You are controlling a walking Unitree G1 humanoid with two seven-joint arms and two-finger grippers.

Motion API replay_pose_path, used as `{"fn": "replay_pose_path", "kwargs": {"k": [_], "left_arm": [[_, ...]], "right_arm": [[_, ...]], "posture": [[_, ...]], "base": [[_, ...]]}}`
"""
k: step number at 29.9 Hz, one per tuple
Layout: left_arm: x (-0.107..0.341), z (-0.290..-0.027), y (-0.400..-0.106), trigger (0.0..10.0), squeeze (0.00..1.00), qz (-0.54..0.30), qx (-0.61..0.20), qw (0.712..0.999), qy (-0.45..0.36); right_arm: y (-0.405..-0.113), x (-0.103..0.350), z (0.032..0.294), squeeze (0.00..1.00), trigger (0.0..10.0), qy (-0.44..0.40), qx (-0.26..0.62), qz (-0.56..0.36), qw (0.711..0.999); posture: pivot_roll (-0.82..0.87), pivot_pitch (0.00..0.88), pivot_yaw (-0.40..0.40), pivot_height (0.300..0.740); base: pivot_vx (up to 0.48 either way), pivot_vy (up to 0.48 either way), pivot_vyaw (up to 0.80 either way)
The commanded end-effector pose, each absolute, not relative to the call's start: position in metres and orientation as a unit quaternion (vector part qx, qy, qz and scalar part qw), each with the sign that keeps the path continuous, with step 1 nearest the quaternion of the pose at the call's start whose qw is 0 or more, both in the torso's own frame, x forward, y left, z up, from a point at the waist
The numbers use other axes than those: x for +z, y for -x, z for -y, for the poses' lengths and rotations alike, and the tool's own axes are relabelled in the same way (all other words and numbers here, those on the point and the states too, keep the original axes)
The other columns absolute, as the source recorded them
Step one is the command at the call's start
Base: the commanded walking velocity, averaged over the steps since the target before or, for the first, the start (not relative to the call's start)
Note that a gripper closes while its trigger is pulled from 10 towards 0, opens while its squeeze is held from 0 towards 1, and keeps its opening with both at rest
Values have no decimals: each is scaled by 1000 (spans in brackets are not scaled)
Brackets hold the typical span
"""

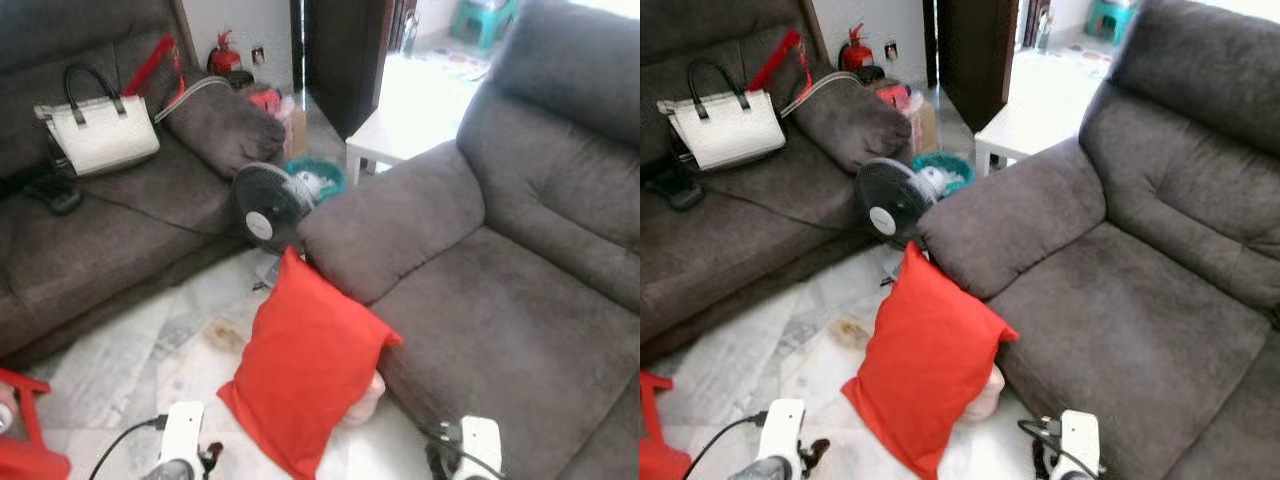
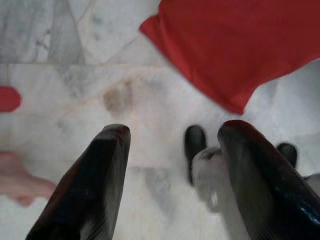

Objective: Move the pillow to the sofa from floor

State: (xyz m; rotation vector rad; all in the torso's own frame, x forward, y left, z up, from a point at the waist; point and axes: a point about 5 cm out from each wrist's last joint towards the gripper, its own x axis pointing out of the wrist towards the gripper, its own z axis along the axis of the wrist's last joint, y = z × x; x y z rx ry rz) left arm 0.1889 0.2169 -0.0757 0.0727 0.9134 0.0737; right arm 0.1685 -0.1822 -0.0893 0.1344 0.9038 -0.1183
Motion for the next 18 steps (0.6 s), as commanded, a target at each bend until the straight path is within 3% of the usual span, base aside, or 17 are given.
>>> {"fn": "replay_pose_path", "kwargs": {"k": [1, 18], "left_arm": [[-77, -213, -189, 10000, 0, -444, 33, 895, -30], [-77, -213, -189, 10000, 0, -444, 34, 895, -30]], "right_arm": [[-160, -92, 192, 0, 10000, -61, -71, -445, 891], [-161, -91, 192, 0, 10000, -60, -69, -443, 892]], "posture": [[70, 84, -1, 740], [72, 86, -2, 740]], "base": [[262, 0, 0], [260, 0, 0]]}}
